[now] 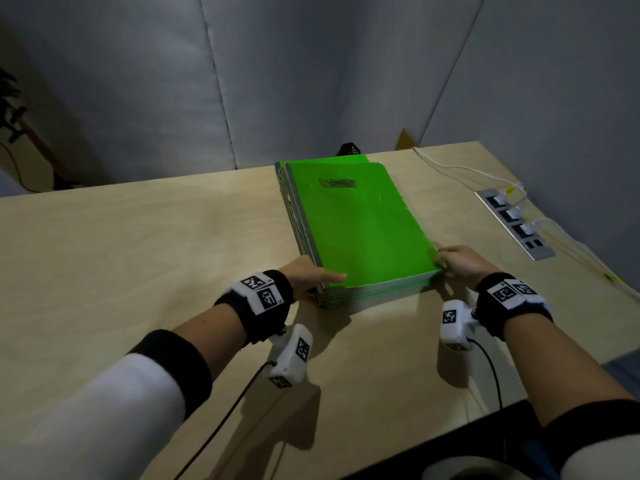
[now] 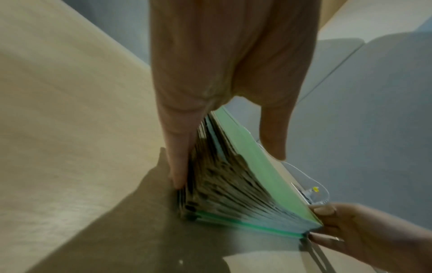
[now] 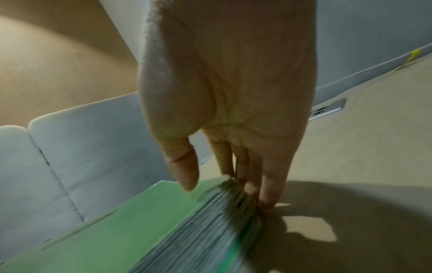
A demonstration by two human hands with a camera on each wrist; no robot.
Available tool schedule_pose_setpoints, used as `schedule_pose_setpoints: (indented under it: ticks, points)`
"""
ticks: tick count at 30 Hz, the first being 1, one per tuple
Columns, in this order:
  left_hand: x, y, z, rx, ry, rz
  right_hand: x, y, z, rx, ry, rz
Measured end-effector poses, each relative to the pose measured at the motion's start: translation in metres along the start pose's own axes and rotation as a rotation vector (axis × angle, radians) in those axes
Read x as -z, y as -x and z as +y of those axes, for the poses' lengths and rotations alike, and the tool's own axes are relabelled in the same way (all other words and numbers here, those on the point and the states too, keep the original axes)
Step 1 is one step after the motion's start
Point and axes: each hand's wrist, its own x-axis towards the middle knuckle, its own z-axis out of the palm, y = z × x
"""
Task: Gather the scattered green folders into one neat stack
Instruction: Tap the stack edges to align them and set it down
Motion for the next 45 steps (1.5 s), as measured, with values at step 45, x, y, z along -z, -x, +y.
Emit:
schedule_pose_setpoints:
  ticks: [45]
  points:
    - [-0.027, 0.009, -0.001, -0.099, -0.635, 0.282, -0.013, -0.005, 0.024, 0.091, 0.301, 0.129]
